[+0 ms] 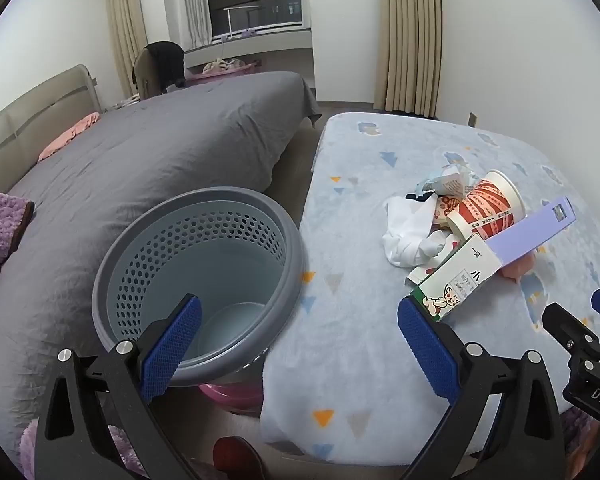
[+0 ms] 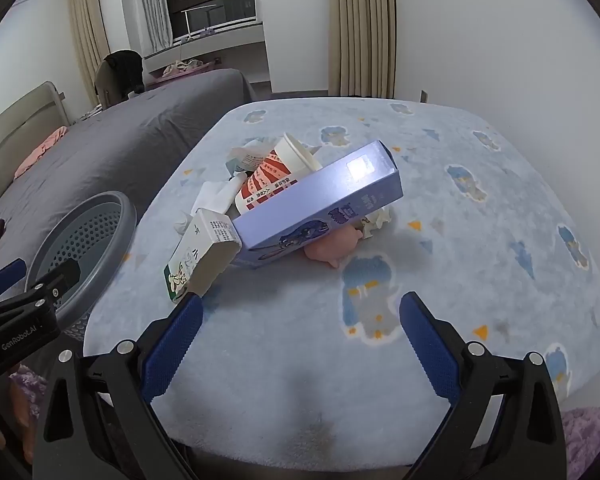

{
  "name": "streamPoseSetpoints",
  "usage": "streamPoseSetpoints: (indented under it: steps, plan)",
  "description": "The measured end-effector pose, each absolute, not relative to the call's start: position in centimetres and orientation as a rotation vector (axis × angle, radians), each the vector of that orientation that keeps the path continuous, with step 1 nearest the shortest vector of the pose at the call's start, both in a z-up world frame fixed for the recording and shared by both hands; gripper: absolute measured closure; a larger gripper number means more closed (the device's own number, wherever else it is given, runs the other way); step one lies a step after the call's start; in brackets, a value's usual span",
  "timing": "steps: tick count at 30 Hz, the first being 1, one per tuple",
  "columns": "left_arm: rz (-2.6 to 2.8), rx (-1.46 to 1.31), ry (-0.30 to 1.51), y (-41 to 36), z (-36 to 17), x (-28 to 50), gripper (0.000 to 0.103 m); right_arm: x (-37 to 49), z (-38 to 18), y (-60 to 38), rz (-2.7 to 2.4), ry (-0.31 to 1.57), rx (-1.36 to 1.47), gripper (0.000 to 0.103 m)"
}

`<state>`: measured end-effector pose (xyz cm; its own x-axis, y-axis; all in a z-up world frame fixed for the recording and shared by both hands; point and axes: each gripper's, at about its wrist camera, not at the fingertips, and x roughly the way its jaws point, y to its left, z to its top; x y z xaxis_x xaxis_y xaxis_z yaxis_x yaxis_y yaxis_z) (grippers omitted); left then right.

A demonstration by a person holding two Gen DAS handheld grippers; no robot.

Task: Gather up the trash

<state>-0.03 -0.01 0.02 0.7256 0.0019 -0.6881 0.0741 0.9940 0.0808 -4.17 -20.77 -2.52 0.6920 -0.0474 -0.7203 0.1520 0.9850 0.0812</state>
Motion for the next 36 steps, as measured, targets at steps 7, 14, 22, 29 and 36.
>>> streamPoseSetpoints:
  steps: [7, 14, 22, 29, 36]
  plan:
    - [-0.037, 0.104, 0.759, 0.0, 0.0, -0.1, 0.006, -4.6, -2.4, -20.7, -0.110, 0.795, 0.140, 0.009]
    - [-0.036, 0.093, 0.749, 0.3, 1.0, -0.4, 0.006, -5.0, -2.3, -20.9, -0.107, 0.788, 0.144, 0.009]
    - [-0.030, 0.106, 0.729, -0.7, 0.6, -2.0, 0.006, -5.9, -1.8, -20.9, -0.103, 0.771, 0.153, 0.009]
    - [-0.021, 0.111, 0.718, -0.8, 1.0, -2.4, 0.006, -6.4, -1.3, -20.9, -0.097, 0.756, 0.149, 0.009]
    - [-0.018, 0.114, 0.715, -0.8, 1.1, -2.5, 0.006, -6.5, -1.0, -21.0, -0.095, 0.750, 0.151, 0.009]
